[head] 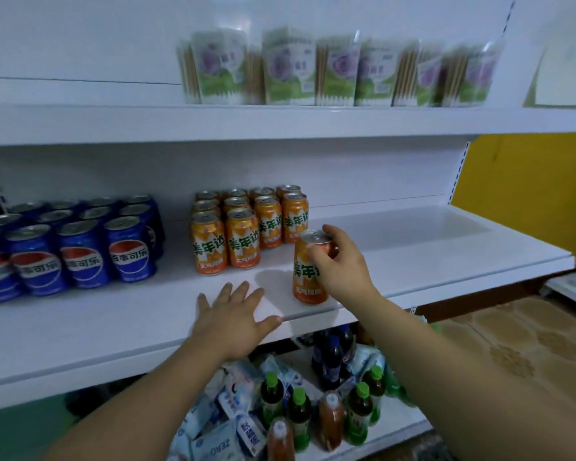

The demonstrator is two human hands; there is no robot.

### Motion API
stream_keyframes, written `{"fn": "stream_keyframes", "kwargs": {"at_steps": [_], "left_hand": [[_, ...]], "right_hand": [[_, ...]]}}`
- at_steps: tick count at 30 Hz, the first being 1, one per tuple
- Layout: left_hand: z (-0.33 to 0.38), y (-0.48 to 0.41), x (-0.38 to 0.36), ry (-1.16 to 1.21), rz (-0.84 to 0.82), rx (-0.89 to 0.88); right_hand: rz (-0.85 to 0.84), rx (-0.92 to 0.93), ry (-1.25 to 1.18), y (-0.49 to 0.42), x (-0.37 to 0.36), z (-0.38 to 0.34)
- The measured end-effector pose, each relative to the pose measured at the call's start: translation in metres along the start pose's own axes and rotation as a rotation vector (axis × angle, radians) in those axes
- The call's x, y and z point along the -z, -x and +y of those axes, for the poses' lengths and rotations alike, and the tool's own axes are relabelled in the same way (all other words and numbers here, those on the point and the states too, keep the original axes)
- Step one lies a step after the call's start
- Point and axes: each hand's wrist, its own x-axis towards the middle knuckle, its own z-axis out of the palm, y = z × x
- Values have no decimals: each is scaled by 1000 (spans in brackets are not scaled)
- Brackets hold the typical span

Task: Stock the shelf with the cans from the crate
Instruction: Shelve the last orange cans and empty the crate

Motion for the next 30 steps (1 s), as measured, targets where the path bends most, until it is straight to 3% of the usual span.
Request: {"fn": "stream_keyframes", "kwargs": {"at_steps": [10, 21, 30], "left_hand": [[1, -6, -9, -44, 74, 9], [0, -5, -7, -60, 58, 6], [0, -8, -8, -46, 66, 5]], "right_hand": [[-194, 102, 43, -44, -41, 8], [-136, 151, 14, -86, -72, 22], [-89, 182, 159, -95, -86, 25]]}}
